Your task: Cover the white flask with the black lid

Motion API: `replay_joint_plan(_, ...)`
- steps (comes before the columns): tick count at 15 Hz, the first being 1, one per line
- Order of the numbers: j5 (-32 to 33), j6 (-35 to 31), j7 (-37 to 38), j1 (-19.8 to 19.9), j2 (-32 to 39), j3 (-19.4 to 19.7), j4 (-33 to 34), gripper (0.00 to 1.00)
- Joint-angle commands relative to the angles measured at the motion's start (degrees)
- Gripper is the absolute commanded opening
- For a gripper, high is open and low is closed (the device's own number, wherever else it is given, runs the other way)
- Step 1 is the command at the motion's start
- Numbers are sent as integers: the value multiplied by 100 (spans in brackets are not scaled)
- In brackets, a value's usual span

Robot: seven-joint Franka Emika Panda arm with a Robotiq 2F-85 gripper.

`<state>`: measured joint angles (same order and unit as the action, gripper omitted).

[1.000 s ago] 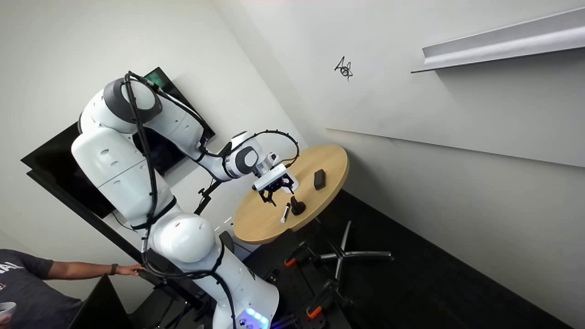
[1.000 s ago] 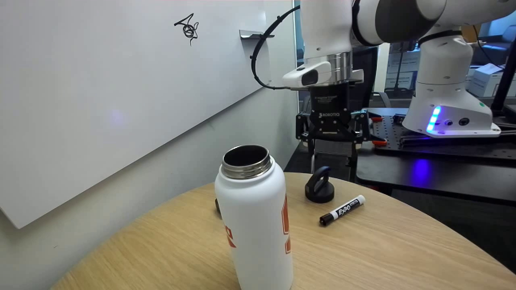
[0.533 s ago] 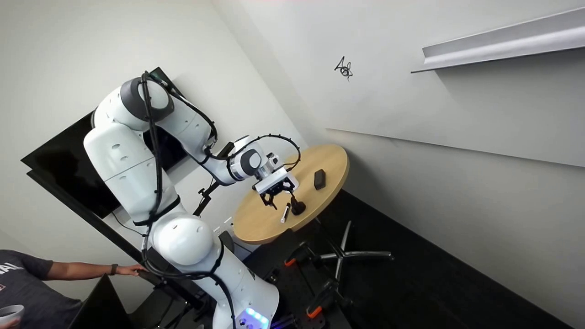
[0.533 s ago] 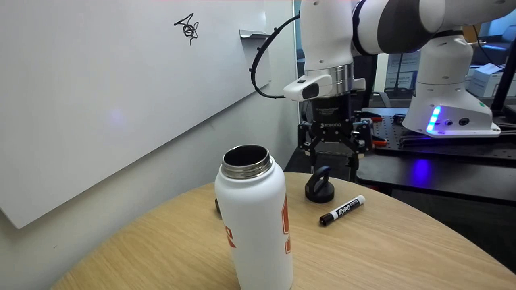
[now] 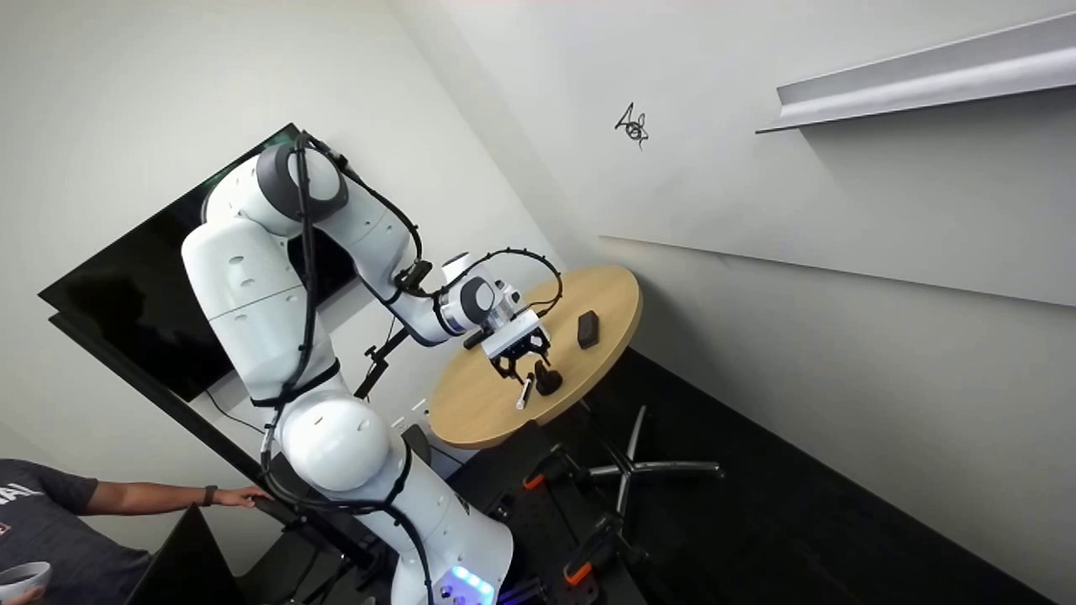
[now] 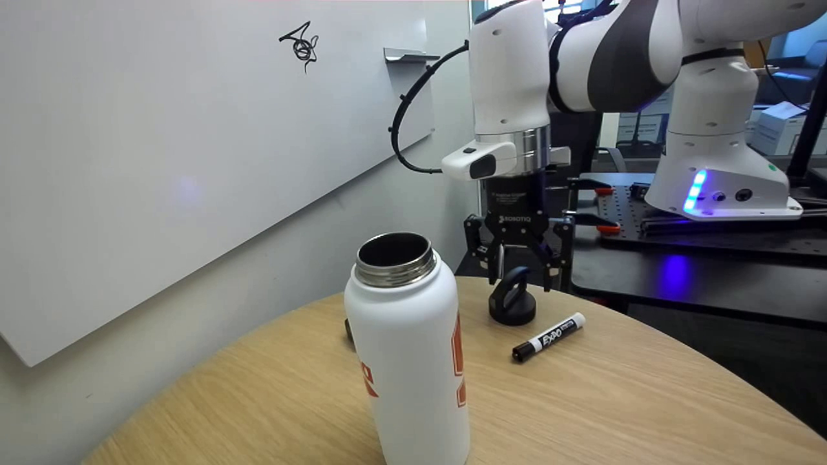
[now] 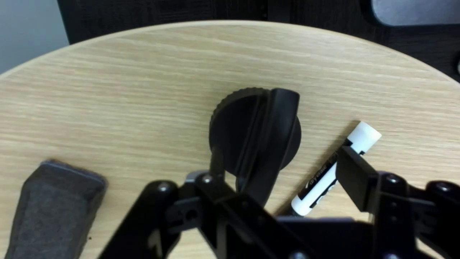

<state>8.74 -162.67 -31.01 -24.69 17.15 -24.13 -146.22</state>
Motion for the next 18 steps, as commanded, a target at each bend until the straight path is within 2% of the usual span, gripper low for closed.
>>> replay_joint_plan(1,387,-174,297,128,261,-23,157,50)
replay_joint_plan(7,666,-93,459,128,415,4,292,4)
replay_joint_plan(8,687,-78,467,123,424,7,310,0)
replay_joint_plan(10,685,6,529,99,348,-10,309,1)
replay_joint_plan(13,533,416,793,39,-141,-190,197,3)
replay_joint_plan(15,444,938,1044,-52,-579,-361,165,3)
replay_joint_plan(18,161,2147,1153,-184,-1283,-774,363,3)
